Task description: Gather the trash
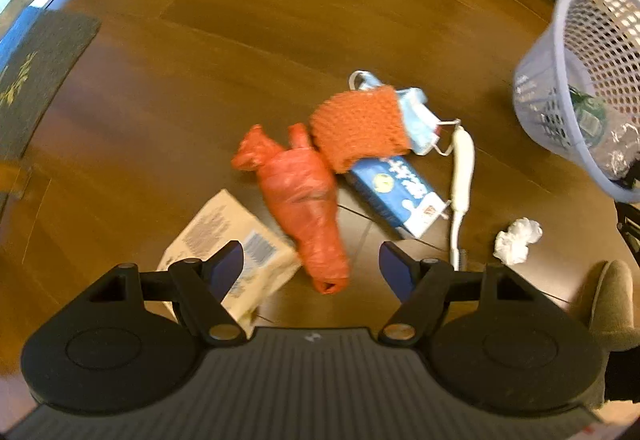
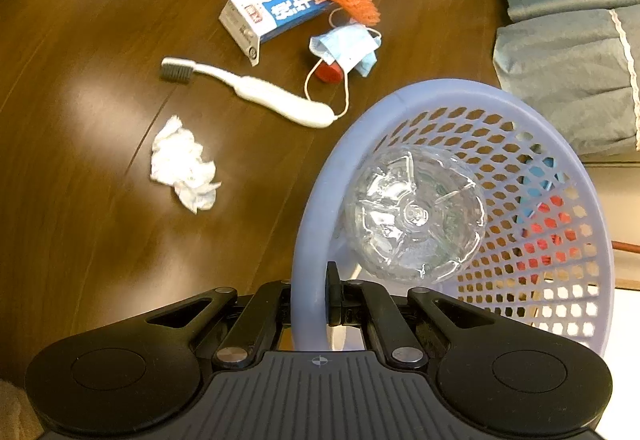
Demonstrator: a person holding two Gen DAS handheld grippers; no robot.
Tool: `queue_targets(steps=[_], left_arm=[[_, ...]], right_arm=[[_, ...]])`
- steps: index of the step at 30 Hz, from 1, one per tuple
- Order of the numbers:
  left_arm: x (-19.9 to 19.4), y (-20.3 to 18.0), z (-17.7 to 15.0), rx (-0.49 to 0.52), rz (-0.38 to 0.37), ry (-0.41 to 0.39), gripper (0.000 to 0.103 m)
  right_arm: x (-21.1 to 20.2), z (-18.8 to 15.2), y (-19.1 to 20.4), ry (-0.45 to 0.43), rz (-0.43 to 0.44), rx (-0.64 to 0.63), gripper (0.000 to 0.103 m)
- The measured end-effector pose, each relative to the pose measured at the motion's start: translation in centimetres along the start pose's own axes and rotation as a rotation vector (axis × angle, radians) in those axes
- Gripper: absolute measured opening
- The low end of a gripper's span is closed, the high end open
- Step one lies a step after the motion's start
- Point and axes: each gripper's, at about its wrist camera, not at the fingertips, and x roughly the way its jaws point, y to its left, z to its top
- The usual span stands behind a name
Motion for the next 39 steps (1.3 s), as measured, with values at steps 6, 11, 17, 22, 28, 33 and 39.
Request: queue_targets(steps=[6, 11, 17, 22, 28, 33, 39], left_arm=[[0.0, -1.9, 0.5, 0.030, -0.039, -0.011, 0.071], [1.6, -3.0, 0.0, 0.050, -0.102, -0.029, 0.071], [4.1, -4.8, -1.9, -0.024, -0.147, -0.073, 0.067], [4.8, -8.4, -4.1, 0.034, -0.233, -0.115, 0.062], [7.0, -13.3, -5.8, 0.107, -0.308, -0.107, 0.059], [9.2, -15.9, -5.7, 0.100, -0.332, -0.105, 0.053], [11.6, -17.5, -5.6, 0.123, -0.320, -0.113, 0.044]], right_arm=[[-0.2, 0.2, -0.6, 0.016, 0.016, -0.009, 0.000], [-0.1, 0.0, -0.7, 0.021, 0.033, -0.062, 0.000], [0.3, 0.2, -2.1, 0.029, 0.043, -0.041, 0.000], [0.4, -0.4, -1.4, 0.029, 0.027, -0.006, 0.000], [0.3, -0.9, -1.0, 0.033, 0.015, 0.024, 0.000], [-0.2, -0.8, -1.2, 0.028, 0.022, 0.055, 0.000], [-0.3, -0.6, -0.9, 0.015, 0.019, 0.054, 0.000]])
